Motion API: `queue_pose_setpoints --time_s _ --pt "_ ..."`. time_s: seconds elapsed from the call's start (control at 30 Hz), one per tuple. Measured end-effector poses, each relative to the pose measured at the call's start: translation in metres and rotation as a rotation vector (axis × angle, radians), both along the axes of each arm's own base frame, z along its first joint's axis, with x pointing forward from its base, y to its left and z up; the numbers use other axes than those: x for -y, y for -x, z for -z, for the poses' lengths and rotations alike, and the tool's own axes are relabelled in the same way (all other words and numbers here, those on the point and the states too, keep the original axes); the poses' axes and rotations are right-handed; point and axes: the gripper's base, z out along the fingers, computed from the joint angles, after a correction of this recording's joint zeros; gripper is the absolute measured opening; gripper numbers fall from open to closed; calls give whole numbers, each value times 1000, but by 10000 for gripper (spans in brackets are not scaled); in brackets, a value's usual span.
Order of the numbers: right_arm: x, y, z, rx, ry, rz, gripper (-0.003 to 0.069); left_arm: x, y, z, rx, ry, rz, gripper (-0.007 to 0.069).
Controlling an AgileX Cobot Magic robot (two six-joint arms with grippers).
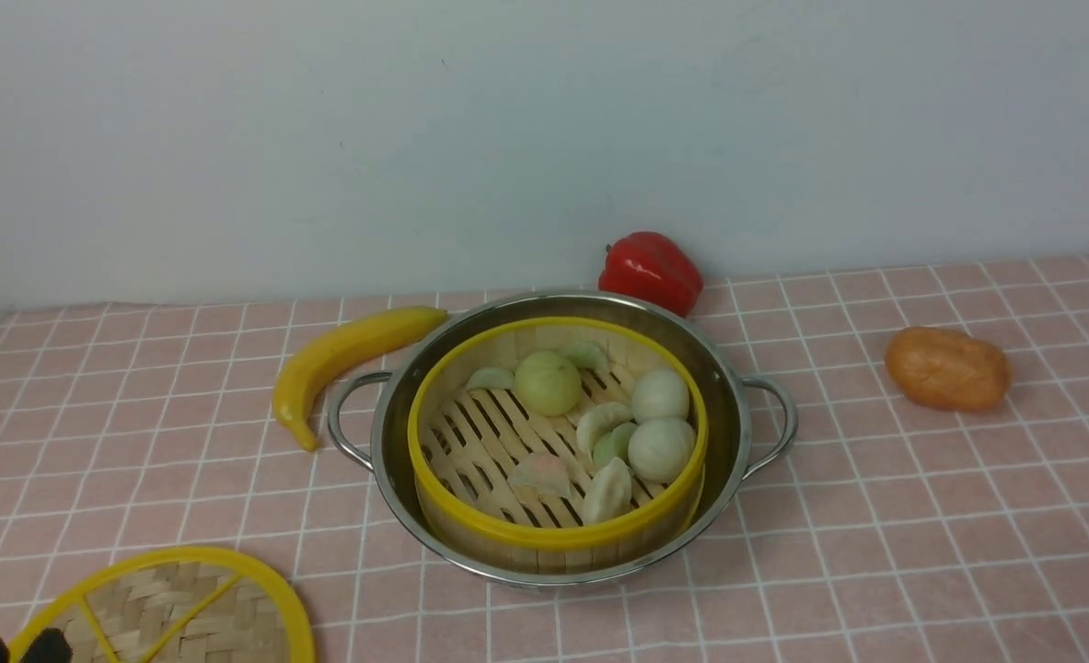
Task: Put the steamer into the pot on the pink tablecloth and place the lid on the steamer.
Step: 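Grasp the bamboo steamer lid lying on the table by its centre knob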
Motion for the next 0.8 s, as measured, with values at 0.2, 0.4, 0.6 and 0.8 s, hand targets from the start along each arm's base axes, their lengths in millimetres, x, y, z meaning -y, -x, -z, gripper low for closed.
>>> queue_pose_setpoints --time_s 0.2,0.4,0.6,0.8 --pt "0 0 0 0 0 0 202 -7 0 -13 149 247 -84 243" --pt "0 0 0 0 0 0 216 -9 0 -16 189 418 -112 243" --pt "0 0 0 0 0 0 227 -4 2 -34 200 395 -51 243" --pt "0 0 0 0 0 0 242 23 -5 -105 12 114 254 243"
